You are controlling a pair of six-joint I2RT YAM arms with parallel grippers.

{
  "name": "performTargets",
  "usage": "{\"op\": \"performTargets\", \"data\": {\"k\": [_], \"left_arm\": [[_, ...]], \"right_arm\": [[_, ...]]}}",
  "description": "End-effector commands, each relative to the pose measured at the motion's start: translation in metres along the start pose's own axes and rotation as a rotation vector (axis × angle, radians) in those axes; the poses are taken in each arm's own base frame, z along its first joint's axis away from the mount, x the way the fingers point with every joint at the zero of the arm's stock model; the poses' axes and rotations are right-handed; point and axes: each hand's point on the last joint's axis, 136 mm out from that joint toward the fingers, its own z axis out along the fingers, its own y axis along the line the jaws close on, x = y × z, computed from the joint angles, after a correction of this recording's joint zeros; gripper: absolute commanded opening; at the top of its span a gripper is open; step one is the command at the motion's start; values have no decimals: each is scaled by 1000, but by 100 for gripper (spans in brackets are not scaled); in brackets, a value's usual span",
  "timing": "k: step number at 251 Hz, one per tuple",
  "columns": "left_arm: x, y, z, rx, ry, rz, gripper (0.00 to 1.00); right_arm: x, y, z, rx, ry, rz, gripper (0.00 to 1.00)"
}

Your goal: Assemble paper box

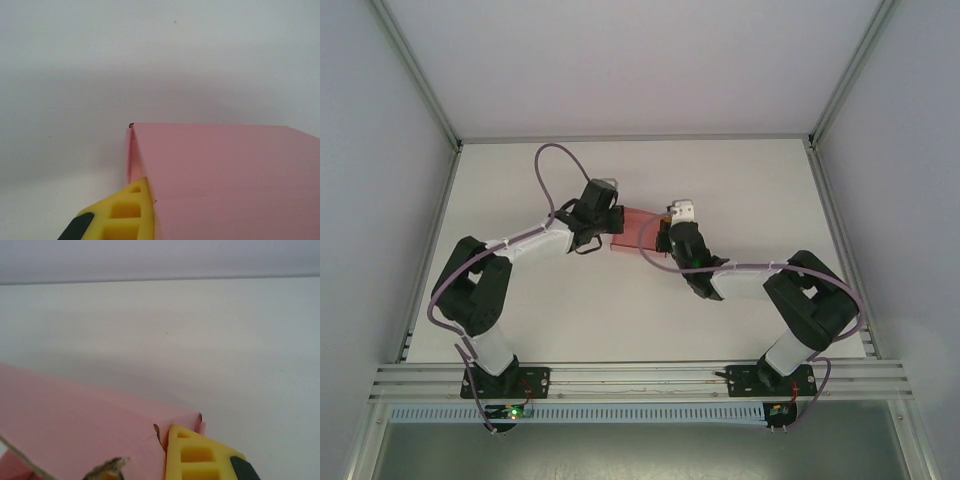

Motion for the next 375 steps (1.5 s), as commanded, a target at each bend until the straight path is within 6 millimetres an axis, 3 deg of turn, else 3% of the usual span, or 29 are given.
{"op": "performTargets", "data": {"k": [1,73,108,121,136,189,198,208,233,246,288,316,328,375], "left_arm": [[6,-19,-1,143,-29,-41,2],[28,-3,-9,104,-70,-15,8],[37,1,-15,90,-63,-13,10],[36,3,-17,72,-60,-19,11],[34,4,-21,60,-60,-24,21],[21,4,-43,30,-70,-20,22],[19,7,-47,10,-71,-17,29],[16,10,-52,-15,-74,-4,45],[13,28,-58,-127,-74,5,45],[11,31,-63,-150,-76,10,53],[-2,15,-86,-83,-97,12,69],[-12,7,-109,-49,-122,-2,87],[-18,6,-119,-53,-136,-14,100],[-34,31,-138,-162,-129,-168,100]], "right_arm": [[3,5,-12,-39,-86,-20,0],[33,15,-22,-52,-82,-155,0],[39,14,-27,-45,-124,-167,0],[37,12,-29,-36,-143,-161,0],[37,12,-30,-35,-149,-168,0],[40,6,-33,0,-127,-211,0],[42,5,-33,4,-124,-212,0],[43,5,-33,2,-118,-216,0],[49,5,-30,-1,-95,-228,0],[50,5,-30,0,-93,-221,0],[52,4,-30,6,-92,-226,0],[50,5,-30,6,-97,-237,0],[49,5,-30,6,-98,-240,0],[49,9,-28,-9,-95,-252,0]]}}
